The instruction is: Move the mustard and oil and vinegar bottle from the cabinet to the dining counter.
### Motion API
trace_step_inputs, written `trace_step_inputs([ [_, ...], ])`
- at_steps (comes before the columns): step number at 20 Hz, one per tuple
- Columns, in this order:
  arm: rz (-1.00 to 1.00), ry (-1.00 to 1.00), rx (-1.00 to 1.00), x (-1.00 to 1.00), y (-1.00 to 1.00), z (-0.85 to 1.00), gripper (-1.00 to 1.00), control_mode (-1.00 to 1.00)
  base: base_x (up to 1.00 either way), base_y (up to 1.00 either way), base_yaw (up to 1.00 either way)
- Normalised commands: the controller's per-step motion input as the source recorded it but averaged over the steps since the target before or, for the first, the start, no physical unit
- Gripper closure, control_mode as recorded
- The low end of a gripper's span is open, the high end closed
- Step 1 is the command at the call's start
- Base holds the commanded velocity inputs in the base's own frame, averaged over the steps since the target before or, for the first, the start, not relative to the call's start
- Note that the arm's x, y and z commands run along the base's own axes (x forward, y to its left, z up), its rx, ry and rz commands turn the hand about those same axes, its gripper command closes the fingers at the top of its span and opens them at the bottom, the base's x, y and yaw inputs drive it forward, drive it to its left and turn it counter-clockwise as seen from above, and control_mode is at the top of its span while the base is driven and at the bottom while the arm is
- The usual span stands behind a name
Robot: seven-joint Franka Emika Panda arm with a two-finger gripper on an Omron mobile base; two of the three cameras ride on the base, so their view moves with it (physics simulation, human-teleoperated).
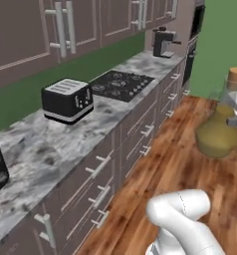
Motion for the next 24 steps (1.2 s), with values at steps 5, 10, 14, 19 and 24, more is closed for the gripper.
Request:
trace_step_inputs([
  [5, 0.0, 0.0, 0.0, 0.0, 0.0, 0.0, 1.0, 1.0, -0.51, 0.37, -0.49],
  [10, 0.0, 0.0, 0.0, 0.0, 0.0, 0.0, 1.0, 1.0, -0.44, 0.37, -0.52],
  [14, 0.0, 0.0, 0.0, 0.0, 0.0, 0.0, 1.0, 1.0, -0.43, 0.37, -0.53],
  [19, 0.0, 0.0, 0.0, 0.0, 0.0, 0.0, 1.0, 1.0, -0.52, 0.4, -0.44],
  [24, 0.0, 0.0, 0.0, 0.0, 0.0, 0.0, 1.0, 1.0, -0.19, 0.13, -0.09],
])
